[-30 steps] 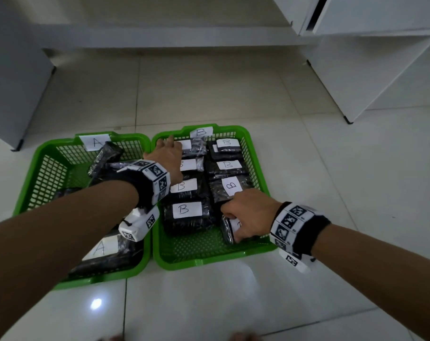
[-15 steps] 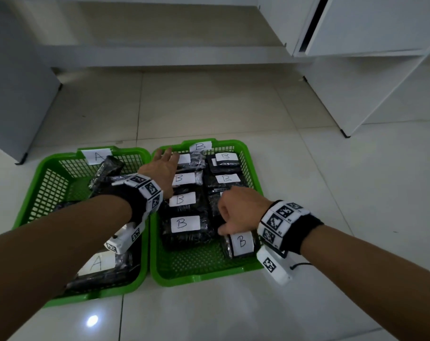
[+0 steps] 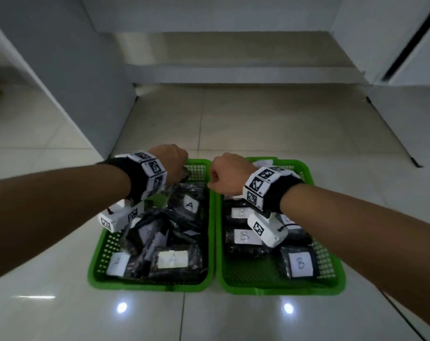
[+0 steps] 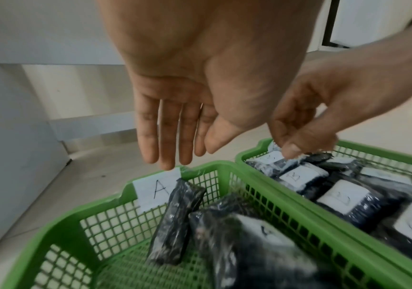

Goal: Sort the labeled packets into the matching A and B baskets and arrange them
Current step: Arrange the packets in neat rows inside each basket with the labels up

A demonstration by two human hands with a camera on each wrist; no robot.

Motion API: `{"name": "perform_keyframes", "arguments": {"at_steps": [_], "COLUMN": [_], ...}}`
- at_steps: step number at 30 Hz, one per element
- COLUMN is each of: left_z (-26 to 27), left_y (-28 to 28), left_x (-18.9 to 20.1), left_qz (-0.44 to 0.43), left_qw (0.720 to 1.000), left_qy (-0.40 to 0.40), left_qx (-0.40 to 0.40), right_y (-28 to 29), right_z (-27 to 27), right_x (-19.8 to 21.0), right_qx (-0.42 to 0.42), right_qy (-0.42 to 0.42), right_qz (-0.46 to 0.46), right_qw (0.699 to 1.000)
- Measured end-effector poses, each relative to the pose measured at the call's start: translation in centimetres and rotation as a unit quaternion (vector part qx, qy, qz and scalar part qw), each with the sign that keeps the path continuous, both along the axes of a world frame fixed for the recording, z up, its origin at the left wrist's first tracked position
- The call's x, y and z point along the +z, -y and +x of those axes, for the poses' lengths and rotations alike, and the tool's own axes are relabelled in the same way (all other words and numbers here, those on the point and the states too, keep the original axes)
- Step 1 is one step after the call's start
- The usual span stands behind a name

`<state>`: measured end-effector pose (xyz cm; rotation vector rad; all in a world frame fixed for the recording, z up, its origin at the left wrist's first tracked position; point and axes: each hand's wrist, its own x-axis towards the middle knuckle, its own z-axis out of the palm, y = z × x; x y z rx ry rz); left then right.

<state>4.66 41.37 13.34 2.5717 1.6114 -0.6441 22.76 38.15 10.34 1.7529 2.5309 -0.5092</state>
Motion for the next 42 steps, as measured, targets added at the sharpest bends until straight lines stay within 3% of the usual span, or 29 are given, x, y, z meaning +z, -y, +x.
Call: {"name": "perform_keyframes", "arguments": {"at_steps": [5, 9, 12, 17, 21, 26, 32, 37, 40, 42], "left_z": [-5.0, -7.2, -7.4, -7.4, -7.0, -6.7, -6.0, -6.4, -7.2, -8.0], "left_y": [1.1, -1.1, -2.4, -4.7, -4.4, -4.0, -5.3, -5.3, -6.2, -6.8], "left_x": [-1.7, -4.9, -6.8, -8.1, -9.4, -11.0, -10.9, -11.1, -9.9, -9.3], "left_qz": [-0.013, -0.050, -0.072, -0.062, -0.039, -0.122, -0.146, -0.160, -0.183, -0.209], "left_qw": [0.999, 0.995, 0.981, 0.960, 0.968, 0.966, 0.959, 0.962, 0.951, 0.924], "left_qy": [-0.017, 0.088, 0.175, 0.260, 0.243, 0.214, 0.211, 0.200, 0.209, 0.255], "left_qx": [-0.032, 0.001, 0.032, 0.080, 0.040, 0.078, 0.122, 0.092, 0.139, 0.193], "right_y": [-1.9, -2.8, -2.0, 1.1, 2.3, 2.6, 2.3, 1.6, 1.2, 1.3], "right_z": [-5.9, -8.5, -8.9, -8.3, -8.4, -7.5, -6.2, -5.0, -5.0, -5.2], "right_x": [0.5, -2.3, -3.9, -4.6, -6.0, -6.3, -7.1, -6.3, -6.6, -6.5], "right_qx": [0.069, 0.020, -0.054, -0.147, -0.201, -0.200, -0.278, -0.269, -0.273, -0.293], "right_qy": [0.072, 0.100, 0.037, -0.078, -0.215, -0.255, -0.381, -0.410, -0.380, -0.387], "right_qz": [-0.051, -0.183, -0.202, -0.115, -0.070, -0.062, -0.110, -0.168, -0.177, -0.165], "right_qw": [0.994, 0.978, 0.977, 0.979, 0.953, 0.944, 0.875, 0.855, 0.866, 0.858]}}
